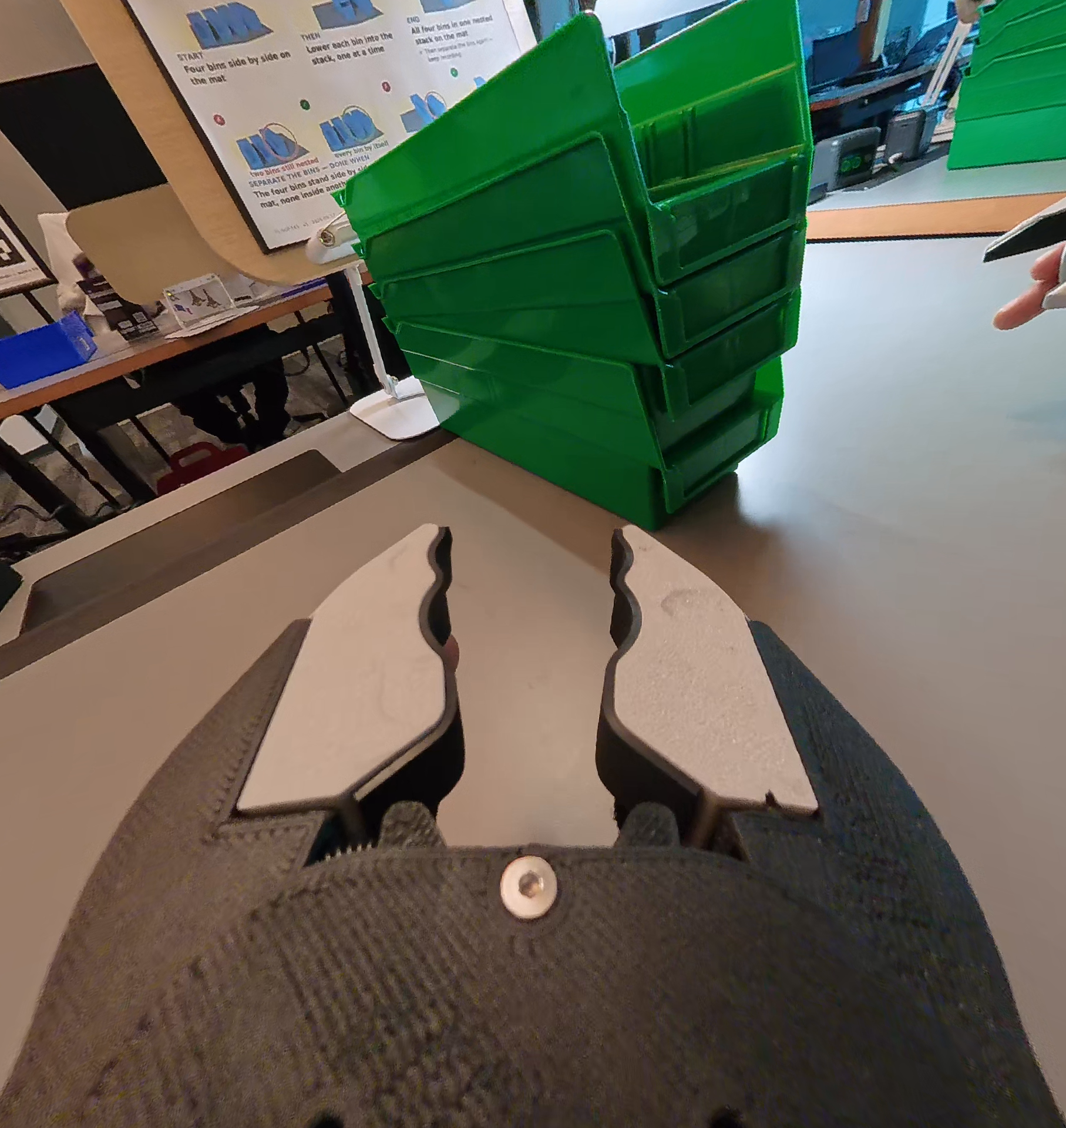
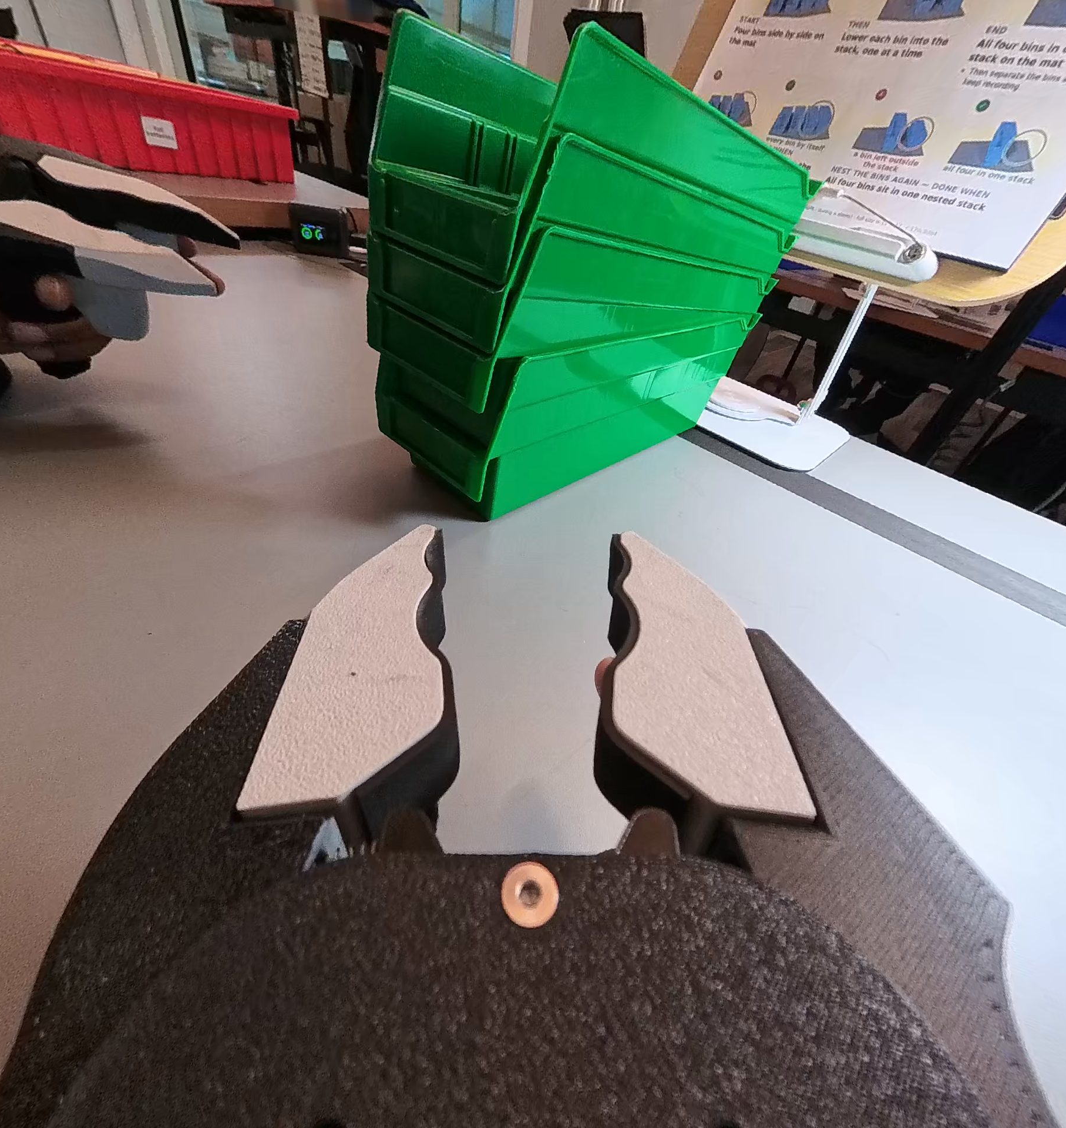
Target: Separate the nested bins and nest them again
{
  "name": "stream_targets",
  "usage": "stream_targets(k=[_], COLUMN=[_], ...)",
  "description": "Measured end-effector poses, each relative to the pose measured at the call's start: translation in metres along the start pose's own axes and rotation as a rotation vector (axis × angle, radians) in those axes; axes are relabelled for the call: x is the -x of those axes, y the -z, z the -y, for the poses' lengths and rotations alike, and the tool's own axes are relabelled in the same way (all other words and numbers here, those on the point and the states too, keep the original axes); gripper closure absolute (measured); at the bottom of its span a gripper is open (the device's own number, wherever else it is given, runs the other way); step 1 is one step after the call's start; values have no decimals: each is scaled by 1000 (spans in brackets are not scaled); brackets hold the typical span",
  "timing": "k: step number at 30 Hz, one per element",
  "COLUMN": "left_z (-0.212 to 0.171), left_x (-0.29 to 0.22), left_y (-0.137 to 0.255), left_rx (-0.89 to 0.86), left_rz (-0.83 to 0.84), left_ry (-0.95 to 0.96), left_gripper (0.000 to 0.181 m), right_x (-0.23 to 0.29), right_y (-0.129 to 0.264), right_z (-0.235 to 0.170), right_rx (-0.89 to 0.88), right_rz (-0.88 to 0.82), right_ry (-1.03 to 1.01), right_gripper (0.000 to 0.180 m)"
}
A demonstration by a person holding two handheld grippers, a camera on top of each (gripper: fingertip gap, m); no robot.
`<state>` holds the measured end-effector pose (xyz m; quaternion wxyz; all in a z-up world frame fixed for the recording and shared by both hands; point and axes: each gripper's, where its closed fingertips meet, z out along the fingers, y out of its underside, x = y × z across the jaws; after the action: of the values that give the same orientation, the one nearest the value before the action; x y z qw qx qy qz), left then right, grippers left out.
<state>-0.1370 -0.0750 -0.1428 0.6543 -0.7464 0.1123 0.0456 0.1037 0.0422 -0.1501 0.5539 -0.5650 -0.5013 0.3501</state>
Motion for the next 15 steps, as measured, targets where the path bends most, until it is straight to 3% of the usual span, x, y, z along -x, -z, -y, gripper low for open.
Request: stream_targets(k=[7, 15], left_z=[4, 51], left_x=[-10, -48], left_y=[1, -2], left_rx=[-18, -78], left_rz=[-36, -134], left_ry=[-24, -189], left_gripper=[137, 152], right_x=[2, 2], right_y=[0, -2], right_z=[-1, -3], right_rx=[7, 19], right_rz=[0, -7], right_ry=[5, 10], right_gripper=[129, 131])
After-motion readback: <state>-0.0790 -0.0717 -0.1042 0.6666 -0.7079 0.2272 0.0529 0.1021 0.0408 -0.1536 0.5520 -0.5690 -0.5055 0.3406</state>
